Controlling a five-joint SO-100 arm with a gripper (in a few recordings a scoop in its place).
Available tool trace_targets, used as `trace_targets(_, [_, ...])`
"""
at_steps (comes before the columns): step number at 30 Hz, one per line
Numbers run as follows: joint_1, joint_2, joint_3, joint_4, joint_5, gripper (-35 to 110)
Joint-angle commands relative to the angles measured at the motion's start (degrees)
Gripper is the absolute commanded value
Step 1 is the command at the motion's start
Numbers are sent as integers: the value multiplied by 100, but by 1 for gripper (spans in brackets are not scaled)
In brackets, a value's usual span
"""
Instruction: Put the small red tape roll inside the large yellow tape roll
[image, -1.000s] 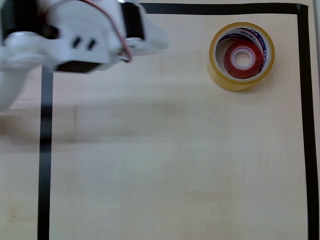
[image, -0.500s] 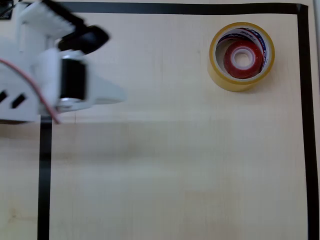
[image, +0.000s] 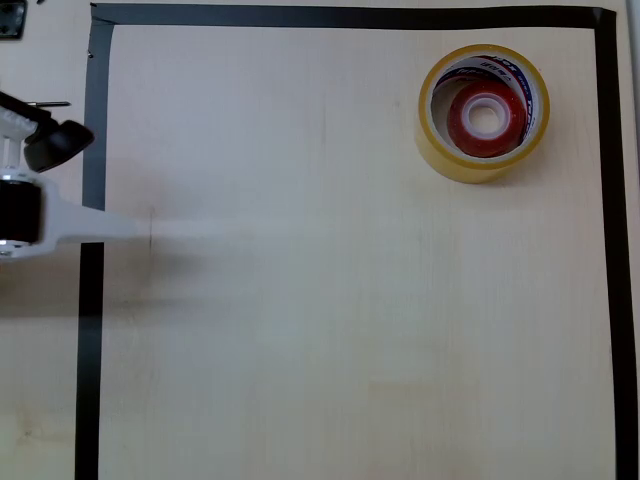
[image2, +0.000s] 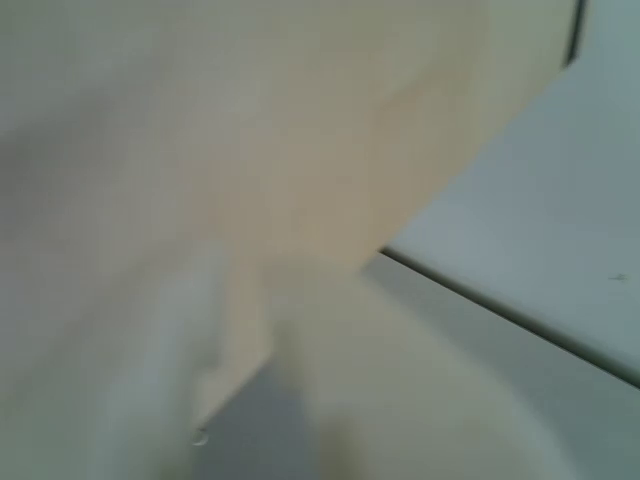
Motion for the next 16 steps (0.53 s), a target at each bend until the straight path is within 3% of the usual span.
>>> trace_targets(1, [-255, 1204, 519, 325, -9, 0])
trace_targets(16, [-18, 1389, 1556, 527, -105, 0])
